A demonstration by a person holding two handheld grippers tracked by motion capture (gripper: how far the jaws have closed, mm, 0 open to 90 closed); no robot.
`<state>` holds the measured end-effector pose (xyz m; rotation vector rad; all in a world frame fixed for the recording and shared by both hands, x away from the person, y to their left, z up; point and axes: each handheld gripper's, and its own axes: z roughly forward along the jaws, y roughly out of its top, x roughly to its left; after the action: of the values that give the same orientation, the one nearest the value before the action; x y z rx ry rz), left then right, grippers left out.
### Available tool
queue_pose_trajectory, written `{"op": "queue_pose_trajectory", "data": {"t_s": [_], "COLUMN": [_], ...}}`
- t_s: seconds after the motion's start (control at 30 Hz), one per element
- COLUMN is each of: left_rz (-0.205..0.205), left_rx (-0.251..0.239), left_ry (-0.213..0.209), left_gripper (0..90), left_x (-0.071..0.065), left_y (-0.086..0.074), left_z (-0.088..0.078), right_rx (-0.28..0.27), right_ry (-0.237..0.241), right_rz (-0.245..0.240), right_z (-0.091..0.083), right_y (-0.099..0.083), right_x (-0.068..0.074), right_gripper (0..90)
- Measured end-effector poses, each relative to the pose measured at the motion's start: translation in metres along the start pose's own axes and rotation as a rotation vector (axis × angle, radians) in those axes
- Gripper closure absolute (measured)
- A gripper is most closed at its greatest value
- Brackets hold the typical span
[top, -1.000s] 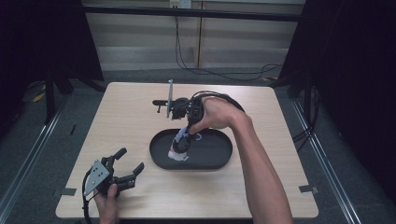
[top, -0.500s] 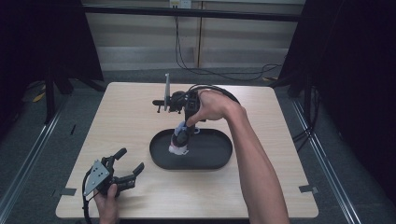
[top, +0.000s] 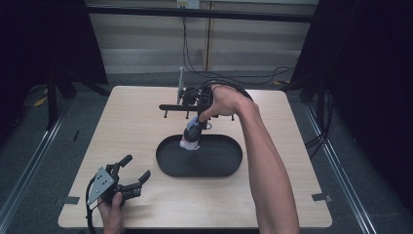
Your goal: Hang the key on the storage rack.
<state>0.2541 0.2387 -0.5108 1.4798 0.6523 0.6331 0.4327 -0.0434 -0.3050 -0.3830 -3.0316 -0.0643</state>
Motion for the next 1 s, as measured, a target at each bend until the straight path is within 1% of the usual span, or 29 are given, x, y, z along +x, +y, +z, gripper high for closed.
{"op": "queue_pose_trajectory", "data": {"t_s": [0.13,0.23,0.37,0.53,0.6,0.67,0.83,1.0], "left_rz": [-0.001,-0.002,0.0,0.0,-0.001,-0.001,-0.001,-0.001], "left_rx": [-0.001,-0.003,-0.001,-0.001,-0.001,-0.002,-0.001,-0.001], "left_ry": [-0.001,0.0,-0.003,-0.002,-0.003,-0.003,-0.005,-0.005], "left_gripper": [15.3,15.3,15.3,15.3,15.3,15.3,15.3,15.3], "left_x": [0.0,0.0,0.0,0.0,0.0,0.0,0.0,0.0], "left_y": [0.0,0.0,0.0,0.0,0.0,0.0,0.0,0.0], "left_z": [0.0,0.0,0.0,0.0,0.0,0.0,0.0,0.0], "right_rx": [0.002,-0.003,0.003,0.005,0.01,0.024,0.02,0.013], "right_ry": [-0.021,-0.024,-0.017,-0.026,-0.049,-0.053,-0.044,-0.047], "right_rz": [0.002,-0.006,0.004,0.012,0.014,0.002,0.011,0.012], "right_z": [-0.005,-0.008,-0.008,-0.009,-0.01,-0.009,-0.008,-0.007], "right_y": [0.001,0.004,0.005,0.004,0.006,0.008,0.007,0.004], "right_x": [-0.001,-0.002,-0.006,-0.01,-0.01,-0.008,-0.011,-0.015], "right_gripper": [87.1,87.1,87.1,86.9,86.9,86.9,86.6,86.6]}}
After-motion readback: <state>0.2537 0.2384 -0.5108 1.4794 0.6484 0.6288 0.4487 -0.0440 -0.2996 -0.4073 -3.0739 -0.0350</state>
